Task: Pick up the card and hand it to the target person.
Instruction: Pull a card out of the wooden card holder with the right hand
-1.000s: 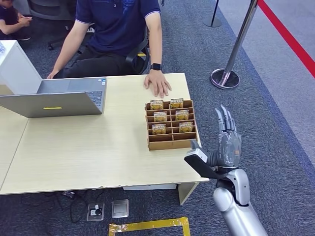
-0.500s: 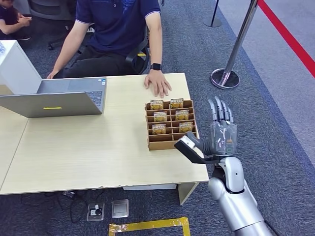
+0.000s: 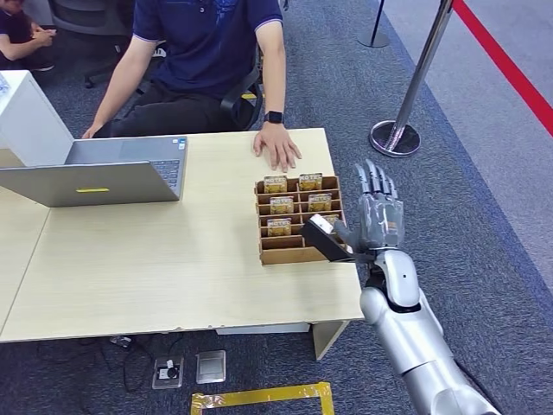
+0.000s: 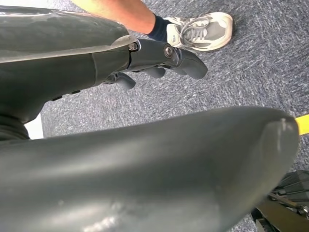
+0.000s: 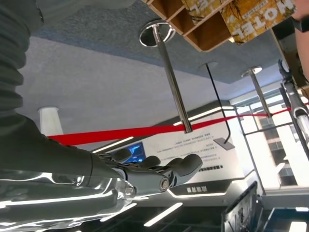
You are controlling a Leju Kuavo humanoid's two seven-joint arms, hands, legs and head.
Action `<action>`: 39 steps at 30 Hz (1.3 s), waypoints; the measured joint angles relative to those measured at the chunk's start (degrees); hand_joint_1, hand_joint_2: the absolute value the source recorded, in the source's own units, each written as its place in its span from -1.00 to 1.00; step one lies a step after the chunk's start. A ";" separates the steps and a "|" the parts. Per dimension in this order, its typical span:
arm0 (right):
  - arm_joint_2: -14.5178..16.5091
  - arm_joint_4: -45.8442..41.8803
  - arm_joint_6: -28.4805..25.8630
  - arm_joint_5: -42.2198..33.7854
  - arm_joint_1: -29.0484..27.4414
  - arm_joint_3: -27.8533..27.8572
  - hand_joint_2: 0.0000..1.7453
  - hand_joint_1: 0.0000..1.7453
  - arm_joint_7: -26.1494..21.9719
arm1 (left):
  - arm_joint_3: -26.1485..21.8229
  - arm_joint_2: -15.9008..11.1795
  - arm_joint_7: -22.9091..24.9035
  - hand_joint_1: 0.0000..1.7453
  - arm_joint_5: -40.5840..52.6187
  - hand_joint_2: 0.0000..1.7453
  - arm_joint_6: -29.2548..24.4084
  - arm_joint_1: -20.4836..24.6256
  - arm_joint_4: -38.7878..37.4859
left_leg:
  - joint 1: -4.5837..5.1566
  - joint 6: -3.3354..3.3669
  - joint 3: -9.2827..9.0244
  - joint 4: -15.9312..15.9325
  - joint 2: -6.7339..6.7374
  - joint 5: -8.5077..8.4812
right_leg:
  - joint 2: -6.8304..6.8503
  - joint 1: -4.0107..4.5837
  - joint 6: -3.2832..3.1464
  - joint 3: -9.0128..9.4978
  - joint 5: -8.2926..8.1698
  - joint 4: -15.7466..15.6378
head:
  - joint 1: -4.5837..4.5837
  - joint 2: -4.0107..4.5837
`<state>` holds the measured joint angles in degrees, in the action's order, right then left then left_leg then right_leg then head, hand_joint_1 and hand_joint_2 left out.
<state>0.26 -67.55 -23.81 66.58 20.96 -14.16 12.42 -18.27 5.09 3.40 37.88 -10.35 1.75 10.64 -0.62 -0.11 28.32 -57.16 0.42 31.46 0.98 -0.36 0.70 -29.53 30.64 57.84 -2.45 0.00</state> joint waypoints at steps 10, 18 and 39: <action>1.25 3.64 2.72 -1.24 1.70 -1.03 1.00 -0.43 -0.12 | 0.00 -0.02 0.10 -1.00 0.17 -1.00 -0.63 0.13 0.00 | 0.00 0.00 0.00 0.00 -0.01 0.00 | 0.00 0.00 0.00 0.00 0.00 0.01 | 0.03 0.00; 2.19 4.91 3.56 -1.55 1.80 -2.27 1.00 0.74 -0.64 | -0.03 -0.02 0.66 -1.00 0.19 -1.00 -0.83 0.13 0.00 | 0.00 0.00 0.01 0.00 -0.01 0.00 | 0.00 0.00 0.00 -0.01 0.00 0.01 | -0.01 0.00; 3.66 9.78 2.92 1.47 4.36 -4.88 1.00 0.43 1.38 | -1.10 0.11 0.42 -1.00 -1.71 -1.00 -0.29 0.14 -0.01 | 0.00 -0.01 0.01 0.00 -0.01 -0.01 | 0.00 0.00 0.00 -0.01 0.00 0.02 | -0.01 0.00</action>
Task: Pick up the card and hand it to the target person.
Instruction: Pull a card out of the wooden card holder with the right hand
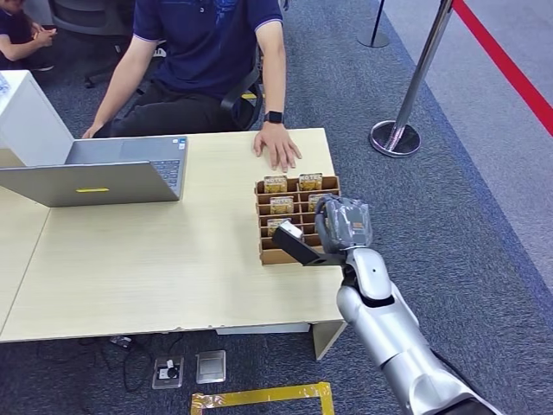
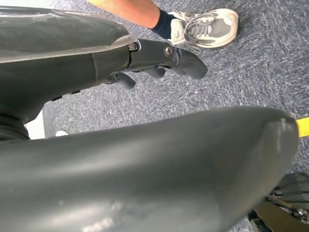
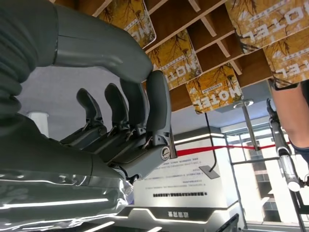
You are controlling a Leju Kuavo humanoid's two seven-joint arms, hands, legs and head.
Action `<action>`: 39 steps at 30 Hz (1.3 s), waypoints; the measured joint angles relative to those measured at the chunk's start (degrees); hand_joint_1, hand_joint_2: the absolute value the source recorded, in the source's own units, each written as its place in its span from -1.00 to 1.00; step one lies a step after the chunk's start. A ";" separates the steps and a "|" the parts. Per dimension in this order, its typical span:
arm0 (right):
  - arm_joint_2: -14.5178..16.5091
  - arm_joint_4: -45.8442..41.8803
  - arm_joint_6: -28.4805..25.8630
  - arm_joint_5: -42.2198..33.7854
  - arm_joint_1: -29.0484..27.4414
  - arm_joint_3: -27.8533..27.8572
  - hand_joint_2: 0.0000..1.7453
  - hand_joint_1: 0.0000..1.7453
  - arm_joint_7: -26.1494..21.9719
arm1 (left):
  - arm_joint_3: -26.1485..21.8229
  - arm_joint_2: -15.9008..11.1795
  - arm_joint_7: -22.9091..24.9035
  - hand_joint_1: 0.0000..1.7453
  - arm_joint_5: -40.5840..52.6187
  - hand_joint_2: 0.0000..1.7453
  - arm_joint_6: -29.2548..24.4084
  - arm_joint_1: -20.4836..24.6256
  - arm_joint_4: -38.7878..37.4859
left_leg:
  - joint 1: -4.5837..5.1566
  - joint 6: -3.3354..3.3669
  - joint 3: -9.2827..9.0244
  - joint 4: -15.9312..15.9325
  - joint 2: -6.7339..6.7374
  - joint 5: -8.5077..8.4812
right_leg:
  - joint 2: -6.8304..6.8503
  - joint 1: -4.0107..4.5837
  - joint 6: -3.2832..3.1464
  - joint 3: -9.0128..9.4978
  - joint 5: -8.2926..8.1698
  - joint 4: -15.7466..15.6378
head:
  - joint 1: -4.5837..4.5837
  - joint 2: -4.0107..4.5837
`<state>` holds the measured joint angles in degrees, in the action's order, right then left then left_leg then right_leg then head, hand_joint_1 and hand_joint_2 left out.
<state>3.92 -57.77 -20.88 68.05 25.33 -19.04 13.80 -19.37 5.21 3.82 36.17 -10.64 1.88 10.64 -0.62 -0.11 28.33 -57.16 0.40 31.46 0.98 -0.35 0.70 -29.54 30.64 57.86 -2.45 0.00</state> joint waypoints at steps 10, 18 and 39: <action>1.11 4.80 -1.39 2.08 2.42 -0.66 1.00 0.16 0.74 | -0.94 0.06 0.07 -1.00 -0.80 -1.00 -0.09 -0.01 -0.02 | 0.00 -0.02 0.00 0.00 0.00 -0.01 | 0.00 0.00 0.00 0.00 0.00 0.01 | 0.01 0.00; 1.92 6.84 -1.99 2.18 2.82 -0.72 1.00 0.11 0.72 | -1.47 0.06 -0.20 -1.00 -1.05 -1.00 0.22 -0.03 -0.02 | 0.00 -0.02 0.01 0.00 0.00 -0.01 | 0.00 0.00 0.00 -0.01 0.00 0.01 | 0.01 0.00; 1.66 9.71 -1.88 4.19 3.59 -0.62 1.00 0.07 2.02 | -1.83 0.06 -0.50 -1.00 -1.03 -1.00 1.59 -0.11 -0.19 | 0.00 -0.02 0.00 0.00 0.00 -0.01 | 0.00 0.00 0.00 -0.02 0.00 0.01 | 0.01 0.00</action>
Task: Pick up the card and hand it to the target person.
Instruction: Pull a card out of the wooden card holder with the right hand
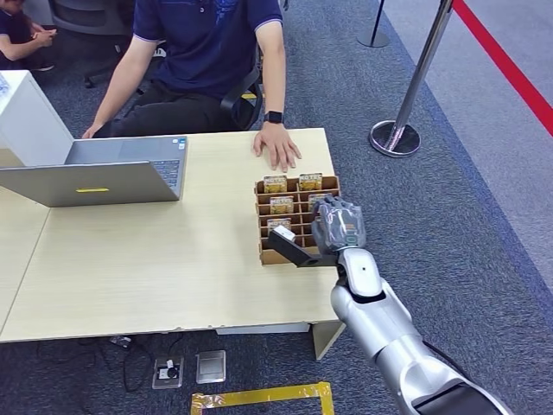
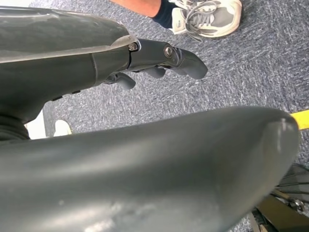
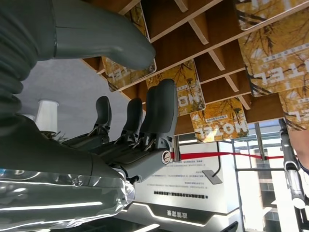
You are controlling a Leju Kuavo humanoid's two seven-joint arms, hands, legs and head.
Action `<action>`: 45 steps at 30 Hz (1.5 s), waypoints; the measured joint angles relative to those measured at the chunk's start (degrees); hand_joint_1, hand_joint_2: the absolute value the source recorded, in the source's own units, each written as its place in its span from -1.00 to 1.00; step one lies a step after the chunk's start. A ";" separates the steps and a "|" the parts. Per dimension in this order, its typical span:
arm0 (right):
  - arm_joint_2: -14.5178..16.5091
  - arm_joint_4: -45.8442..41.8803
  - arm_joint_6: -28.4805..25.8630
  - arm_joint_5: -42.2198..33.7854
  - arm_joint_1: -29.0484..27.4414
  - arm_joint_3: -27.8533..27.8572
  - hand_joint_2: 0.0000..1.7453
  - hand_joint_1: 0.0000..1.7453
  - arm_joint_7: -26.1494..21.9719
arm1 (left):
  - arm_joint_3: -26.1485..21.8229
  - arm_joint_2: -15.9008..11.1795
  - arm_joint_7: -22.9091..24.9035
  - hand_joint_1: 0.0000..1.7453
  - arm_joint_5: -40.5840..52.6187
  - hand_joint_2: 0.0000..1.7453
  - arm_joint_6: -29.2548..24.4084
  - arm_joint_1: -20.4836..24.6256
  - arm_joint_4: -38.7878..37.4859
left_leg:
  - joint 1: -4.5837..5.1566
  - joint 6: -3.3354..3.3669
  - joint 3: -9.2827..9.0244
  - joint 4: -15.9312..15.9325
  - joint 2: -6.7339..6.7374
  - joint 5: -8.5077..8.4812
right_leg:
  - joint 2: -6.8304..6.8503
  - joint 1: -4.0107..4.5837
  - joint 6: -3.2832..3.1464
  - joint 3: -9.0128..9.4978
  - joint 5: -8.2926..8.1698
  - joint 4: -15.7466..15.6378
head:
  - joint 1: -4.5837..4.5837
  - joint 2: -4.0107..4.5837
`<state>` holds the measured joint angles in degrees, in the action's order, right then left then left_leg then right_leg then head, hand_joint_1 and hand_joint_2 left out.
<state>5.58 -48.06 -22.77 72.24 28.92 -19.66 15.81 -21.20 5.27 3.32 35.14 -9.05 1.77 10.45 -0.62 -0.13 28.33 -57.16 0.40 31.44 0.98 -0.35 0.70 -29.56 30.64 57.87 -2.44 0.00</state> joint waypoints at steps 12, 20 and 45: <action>-0.29 1.20 -0.42 0.78 0.04 0.63 1.00 -0.02 0.17 | 0.03 0.00 -0.58 -1.00 0.55 -1.00 -0.04 0.00 0.00 | 0.00 0.00 0.00 0.00 0.00 0.00 | 0.00 0.00 0.00 0.00 0.00 0.00 | -0.01 0.00; -0.29 1.40 -0.69 1.25 0.03 0.86 1.00 0.06 0.42 | 0.04 0.00 -0.78 -1.00 0.84 -1.00 -0.06 0.00 0.00 | 0.00 0.00 0.00 0.00 0.00 0.00 | 0.00 0.00 0.00 0.00 0.00 0.00 | 0.02 0.00; -0.32 3.44 -1.20 2.82 0.54 2.40 1.00 0.20 0.74 | 0.01 0.00 -1.16 -1.00 1.01 -1.00 -0.56 0.02 0.00 | 0.00 0.00 -0.01 0.00 0.01 0.00 | -0.01 0.00 0.00 -0.01 0.00 0.00 | -0.02 0.00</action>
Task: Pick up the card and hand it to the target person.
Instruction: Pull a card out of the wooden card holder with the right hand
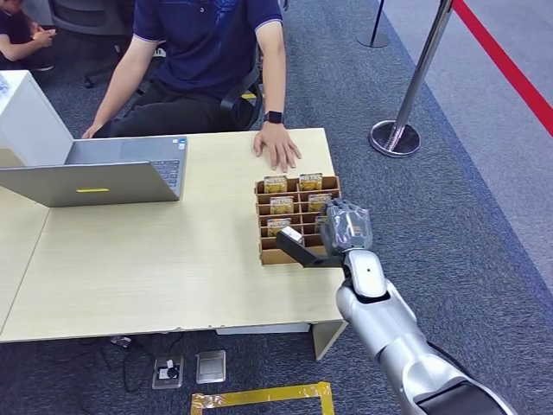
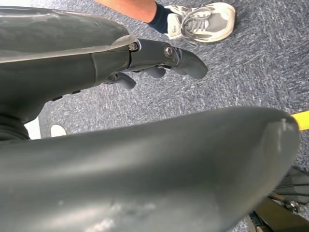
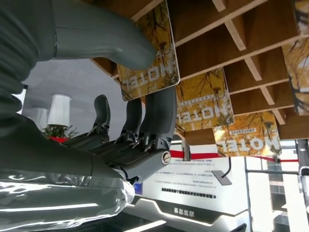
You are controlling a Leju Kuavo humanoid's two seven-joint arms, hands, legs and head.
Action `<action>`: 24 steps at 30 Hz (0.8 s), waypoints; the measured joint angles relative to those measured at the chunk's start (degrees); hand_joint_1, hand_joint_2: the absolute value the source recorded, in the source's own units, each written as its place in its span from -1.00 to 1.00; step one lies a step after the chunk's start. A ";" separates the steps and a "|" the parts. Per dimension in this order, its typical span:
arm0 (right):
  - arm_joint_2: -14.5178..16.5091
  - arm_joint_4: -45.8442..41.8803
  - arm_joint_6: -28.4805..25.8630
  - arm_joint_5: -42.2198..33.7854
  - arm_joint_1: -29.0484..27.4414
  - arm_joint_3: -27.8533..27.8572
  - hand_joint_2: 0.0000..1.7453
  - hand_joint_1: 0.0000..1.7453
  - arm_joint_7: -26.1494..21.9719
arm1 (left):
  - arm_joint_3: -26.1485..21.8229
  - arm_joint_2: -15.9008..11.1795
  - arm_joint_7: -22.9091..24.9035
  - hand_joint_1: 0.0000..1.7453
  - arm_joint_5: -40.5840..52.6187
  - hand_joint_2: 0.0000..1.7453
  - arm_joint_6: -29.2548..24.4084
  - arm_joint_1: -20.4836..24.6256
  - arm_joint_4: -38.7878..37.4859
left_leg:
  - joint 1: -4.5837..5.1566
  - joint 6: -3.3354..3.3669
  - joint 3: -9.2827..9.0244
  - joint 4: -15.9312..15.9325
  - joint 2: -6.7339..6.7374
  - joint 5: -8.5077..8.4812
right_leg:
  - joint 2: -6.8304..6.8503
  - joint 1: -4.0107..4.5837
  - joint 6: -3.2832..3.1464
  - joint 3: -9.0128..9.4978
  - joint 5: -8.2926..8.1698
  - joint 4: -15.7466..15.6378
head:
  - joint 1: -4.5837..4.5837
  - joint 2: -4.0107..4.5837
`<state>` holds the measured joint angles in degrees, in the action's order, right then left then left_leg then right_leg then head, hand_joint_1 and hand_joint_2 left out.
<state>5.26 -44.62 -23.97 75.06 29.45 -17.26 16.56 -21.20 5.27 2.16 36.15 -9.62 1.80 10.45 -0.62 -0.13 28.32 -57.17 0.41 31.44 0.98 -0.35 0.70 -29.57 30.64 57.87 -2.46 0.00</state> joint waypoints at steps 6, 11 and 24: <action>-0.09 0.05 -0.47 1.22 -0.56 0.02 1.00 0.93 0.74 | -0.05 0.00 -0.14 -1.00 0.00 -1.00 0.00 -0.01 -0.01 | 0.00 0.00 -0.02 0.00 0.00 0.00 | 0.00 0.00 0.00 0.00 0.00 0.00 | 0.03 0.00; -0.41 -0.89 -1.32 3.23 -1.59 0.11 1.00 1.00 2.01 | -0.08 0.00 -0.64 -1.00 0.00 -1.00 0.01 -0.03 -0.01 | 0.00 0.00 -0.04 0.00 0.01 0.00 | 0.00 0.00 0.00 0.02 0.00 -0.01 | 0.02 0.00; -0.87 -3.44 -2.31 4.50 -2.97 1.68 1.00 1.00 1.19 | -0.56 0.00 -0.85 -1.00 0.00 -1.00 0.26 -0.06 -0.02 | 0.00 0.01 -0.04 -0.01 0.01 -0.03 | 0.00 0.00 -0.05 0.02 -0.04 0.00 | 0.03 0.00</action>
<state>4.39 -48.05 -26.28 79.56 26.49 -15.58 17.74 -21.75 5.27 1.31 36.15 -9.36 1.74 10.43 -0.62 -0.12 28.28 -57.18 0.41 31.41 0.98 -0.35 0.65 -29.55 30.60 57.87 -2.43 0.00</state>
